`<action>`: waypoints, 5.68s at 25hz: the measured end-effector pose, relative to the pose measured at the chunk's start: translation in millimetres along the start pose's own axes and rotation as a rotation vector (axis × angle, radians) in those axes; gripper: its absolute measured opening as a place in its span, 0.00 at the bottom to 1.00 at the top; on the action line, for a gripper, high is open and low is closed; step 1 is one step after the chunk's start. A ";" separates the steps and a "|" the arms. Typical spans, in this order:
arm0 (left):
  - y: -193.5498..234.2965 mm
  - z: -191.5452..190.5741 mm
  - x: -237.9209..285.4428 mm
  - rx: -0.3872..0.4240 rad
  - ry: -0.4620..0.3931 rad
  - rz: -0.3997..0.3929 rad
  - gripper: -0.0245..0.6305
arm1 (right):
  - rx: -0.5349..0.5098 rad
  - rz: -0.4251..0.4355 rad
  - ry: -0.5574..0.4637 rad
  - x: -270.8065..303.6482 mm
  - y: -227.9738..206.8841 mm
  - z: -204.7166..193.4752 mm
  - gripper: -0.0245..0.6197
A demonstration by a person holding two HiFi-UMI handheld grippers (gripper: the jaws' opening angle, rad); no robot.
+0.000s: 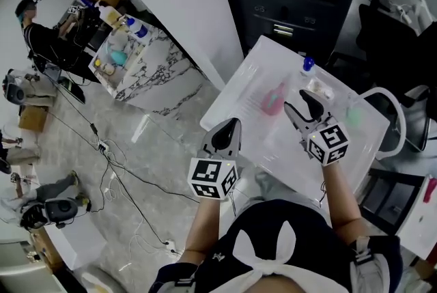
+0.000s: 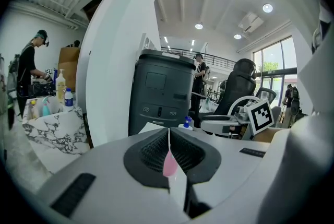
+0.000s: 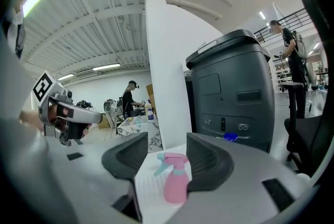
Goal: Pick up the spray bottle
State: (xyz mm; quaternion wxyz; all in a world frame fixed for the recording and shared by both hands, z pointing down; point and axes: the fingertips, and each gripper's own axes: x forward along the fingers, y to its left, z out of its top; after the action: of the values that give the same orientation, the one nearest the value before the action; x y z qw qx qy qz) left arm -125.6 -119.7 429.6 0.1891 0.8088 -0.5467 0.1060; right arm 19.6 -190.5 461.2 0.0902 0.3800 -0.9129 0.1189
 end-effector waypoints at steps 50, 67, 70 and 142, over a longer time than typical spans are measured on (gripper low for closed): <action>22.4 -46.8 41.4 -0.060 0.127 -0.032 0.09 | 0.013 0.054 0.258 79.4 -27.8 -107.1 0.38; 16.9 -50.7 43.4 -0.060 0.142 -0.049 0.09 | 0.030 0.037 0.242 105.0 -30.2 -112.8 0.38; 16.6 -51.6 41.1 -0.060 0.142 -0.051 0.09 | 0.021 0.039 0.240 107.8 -26.9 -113.0 0.37; -17.4 -17.6 17.0 0.024 0.046 -0.054 0.09 | -0.090 0.042 0.103 63.1 14.4 -37.9 0.27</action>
State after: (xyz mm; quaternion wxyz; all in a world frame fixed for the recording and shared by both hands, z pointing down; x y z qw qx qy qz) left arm -102.4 -120.9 448.7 0.1946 0.8229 -0.5187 0.1258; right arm -31.7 -212.2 511.4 0.1518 0.3496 -0.9192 0.0989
